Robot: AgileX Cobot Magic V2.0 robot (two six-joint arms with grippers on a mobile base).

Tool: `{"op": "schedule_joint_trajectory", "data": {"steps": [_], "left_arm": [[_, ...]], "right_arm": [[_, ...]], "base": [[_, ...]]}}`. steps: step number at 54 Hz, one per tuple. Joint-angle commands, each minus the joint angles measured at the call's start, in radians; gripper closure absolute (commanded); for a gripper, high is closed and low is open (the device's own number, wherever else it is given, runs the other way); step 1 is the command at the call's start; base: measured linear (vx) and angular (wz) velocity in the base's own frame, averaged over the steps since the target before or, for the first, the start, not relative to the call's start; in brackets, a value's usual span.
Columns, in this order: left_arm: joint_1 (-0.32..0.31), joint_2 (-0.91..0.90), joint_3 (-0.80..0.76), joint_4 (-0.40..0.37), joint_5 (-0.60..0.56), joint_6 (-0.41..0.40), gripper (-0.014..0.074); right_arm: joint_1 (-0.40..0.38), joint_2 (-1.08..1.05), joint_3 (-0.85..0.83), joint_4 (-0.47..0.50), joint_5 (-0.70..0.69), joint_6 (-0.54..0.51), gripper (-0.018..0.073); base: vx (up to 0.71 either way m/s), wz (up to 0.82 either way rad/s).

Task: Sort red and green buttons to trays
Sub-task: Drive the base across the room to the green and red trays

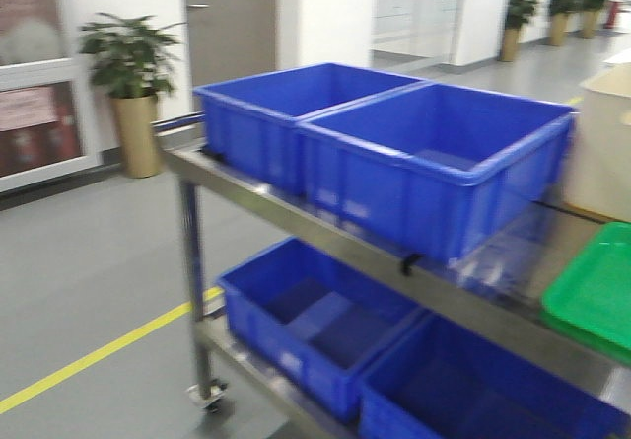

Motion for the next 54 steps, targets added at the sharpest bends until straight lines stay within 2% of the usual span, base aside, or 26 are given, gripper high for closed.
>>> {"op": "schedule_joint_trajectory", "data": {"steps": [1, 54], "left_arm": [[-0.007, 0.006, -0.033, -0.007, -0.094, -0.002, 0.0596], [-0.007, 0.006, -0.033, -0.007, -0.094, -0.002, 0.0596]], "right_arm": [[-0.004, 0.009, -0.033, 0.001, 0.026, 0.001, 0.0569], [-0.004, 0.009, -0.033, 0.001, 0.018, 0.001, 0.0569]], "base": [[0.31, -0.74], [0.25, -0.67]]}}
